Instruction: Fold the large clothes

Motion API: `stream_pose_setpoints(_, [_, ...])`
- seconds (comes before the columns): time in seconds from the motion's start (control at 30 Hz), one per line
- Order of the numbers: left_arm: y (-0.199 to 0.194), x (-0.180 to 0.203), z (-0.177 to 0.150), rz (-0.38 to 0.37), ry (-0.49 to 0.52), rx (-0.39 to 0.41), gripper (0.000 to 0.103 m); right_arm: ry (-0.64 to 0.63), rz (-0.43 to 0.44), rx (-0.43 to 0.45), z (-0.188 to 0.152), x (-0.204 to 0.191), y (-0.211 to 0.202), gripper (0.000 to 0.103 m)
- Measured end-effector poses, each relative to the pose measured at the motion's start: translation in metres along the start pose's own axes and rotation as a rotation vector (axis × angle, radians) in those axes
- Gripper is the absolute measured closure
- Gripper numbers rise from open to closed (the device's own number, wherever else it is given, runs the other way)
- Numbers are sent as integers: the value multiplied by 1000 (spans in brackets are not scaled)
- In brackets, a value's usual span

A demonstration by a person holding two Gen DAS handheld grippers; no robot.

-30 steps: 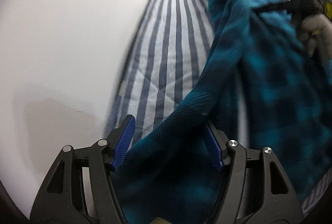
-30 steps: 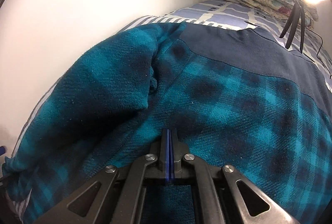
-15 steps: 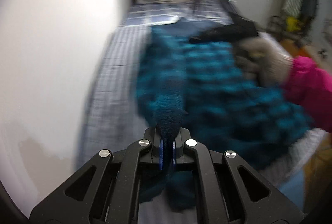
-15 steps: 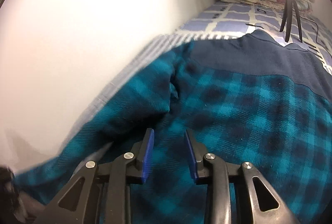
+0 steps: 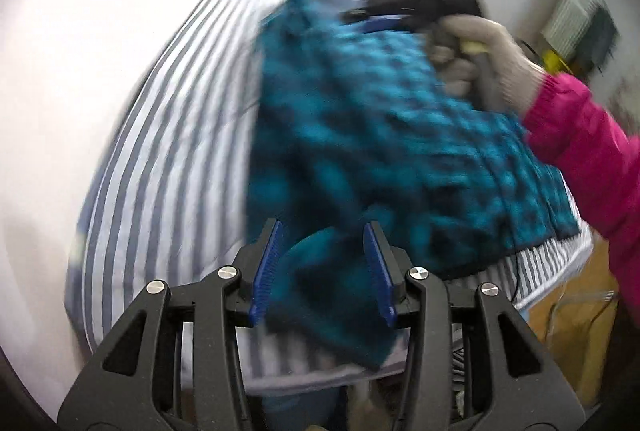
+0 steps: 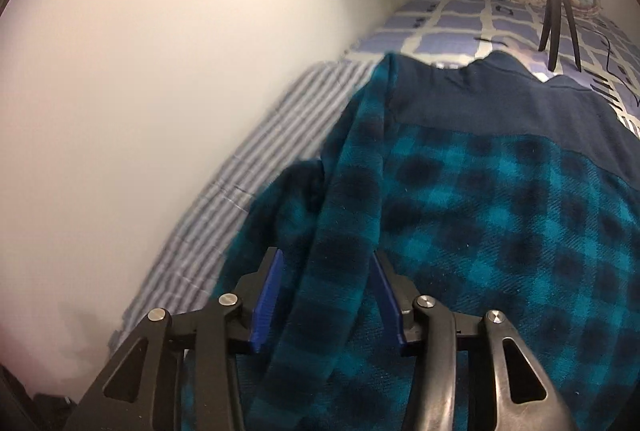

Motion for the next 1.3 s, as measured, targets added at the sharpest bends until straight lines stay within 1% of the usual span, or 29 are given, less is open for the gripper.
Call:
stream_pose_setpoints(0.07, [5, -13, -10, -30, -90, -28, 60, -10, -34, -45, -9, 4, 13, 55])
stream_pose_setpoints(0.1, [11, -15, -16, -62, -134, -49, 60, -9, -42, -62, -14, 5, 17, 55])
stream_pose_setpoints(0.17, [16, -10, -26, -92, -157, -69, 60, -14, -55, -80, -20, 6, 25, 55])
stream_pose_setpoints(0.23, [28, 2, -30, -118, -138, -89, 60, -25, -77, -82, -23, 10, 27, 55])
stream_pose_setpoints(0.27, [32, 6, -30, -113, -124, -93, 60, -33, -96, -83, -22, 11, 28, 55])
stream_pose_setpoints(0.33, [45, 9, -32, -56, -62, -114, 60, -57, -122, -80, -20, 10, 30, 55])
stream_pose_setpoints(0.37, [47, 11, -33, -49, -47, -122, 60, -75, -130, -77, -17, 8, 31, 55])
stream_pose_setpoints(0.4, [50, 14, -35, -59, -38, -129, 63, -89, -130, -78, -15, 4, 32, 55])
stream_pose_setpoints(0.43, [51, 17, -37, -75, -33, -133, 77, -107, -129, -80, -13, 0, 33, 55])
stream_pose_setpoints(0.47, [50, 21, -39, -87, -23, -140, 87, -132, -129, -86, -14, -5, 36, 59])
stream_pose_setpoints(0.5, [49, 23, -39, -90, -17, -141, 88, -149, -125, -91, -14, -8, 38, 80])
stream_pose_setpoints(0.53, [43, 27, -39, -108, -17, -137, 88, -174, -140, -104, -15, -10, 39, 91])
stream_pose_setpoints(0.57, [38, 32, -39, -142, -33, -139, 88, -197, -182, -120, -17, -6, 39, 93])
stream_pose_setpoints(0.63, [26, 41, -41, -203, -52, -143, 88, -246, -325, -144, -18, 13, 36, 93])
stream_pose_setpoints(0.67, [19, 42, -42, -213, -50, -141, 88, -282, -406, -141, -17, 22, 31, 86])
stream_pose_setpoints(0.7, [14, 48, -41, -216, -46, -134, 88, -291, -436, -136, -15, 26, 27, 74])
stream_pose_setpoints(0.73, [7, 48, -42, -220, -46, -123, 87, -282, -439, -126, -13, 28, 20, 70])
stream_pose_setpoints(0.77, [3, 47, -44, -214, -49, -116, 82, -261, -430, -109, -9, 26, 12, 70])
stream_pose_setpoints(0.8, [-2, 40, -44, -196, -61, -95, 76, -246, -411, -88, -4, 20, 4, 70])
stream_pose_setpoints(0.83, [-4, 34, -43, -174, -68, -79, 64, -245, -388, -70, 0, 13, -1, 70])
stream_pose_setpoints(0.87, [-4, 24, -42, -151, -75, -62, 56, -254, -334, -45, 5, -3, -6, 67])
stream_pose_setpoints(0.9, [-2, 15, -42, -122, -90, -49, 55, -265, -283, -40, 8, -18, -6, 59])
stream_pose_setpoints(0.93, [1, 10, -43, -109, -98, -54, 55, -277, -233, -42, 10, -35, -5, 53])
stream_pose_setpoints(0.97, [4, 6, -44, -100, -101, -61, 55, -285, -194, -49, 10, -49, -1, 44])
stream_pose_setpoints(1.03, [11, 2, -50, -66, -78, -73, 55, -304, -142, -67, 9, -75, 12, 42])
stream_pose_setpoints(1.1, [19, -2, -52, -48, -60, -80, 55, -326, -128, -82, 7, -93, 31, 42])
stream_pose_setpoints(1.13, [19, -3, -52, -47, -60, -79, 55, -337, -137, -86, 7, -96, 39, 42])
stream_pose_setpoints(1.2, [17, 0, -53, -45, -60, -69, 55, -351, -188, -106, 7, -98, 60, 42])
stream_pose_setpoints(1.3, [4, -8, -43, -22, -52, -22, 55, -384, -251, -137, 4, -97, 86, 43])
Point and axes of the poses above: each gripper's, at about its wrist camera, not at the fingertips, and y roughly the way its jaws point, x to its right, z to its top, the point moved 10 cm from there along y, roughly the way its jaws point, and after that the axes turned 9 degrees about x, right-handed, at the moved point
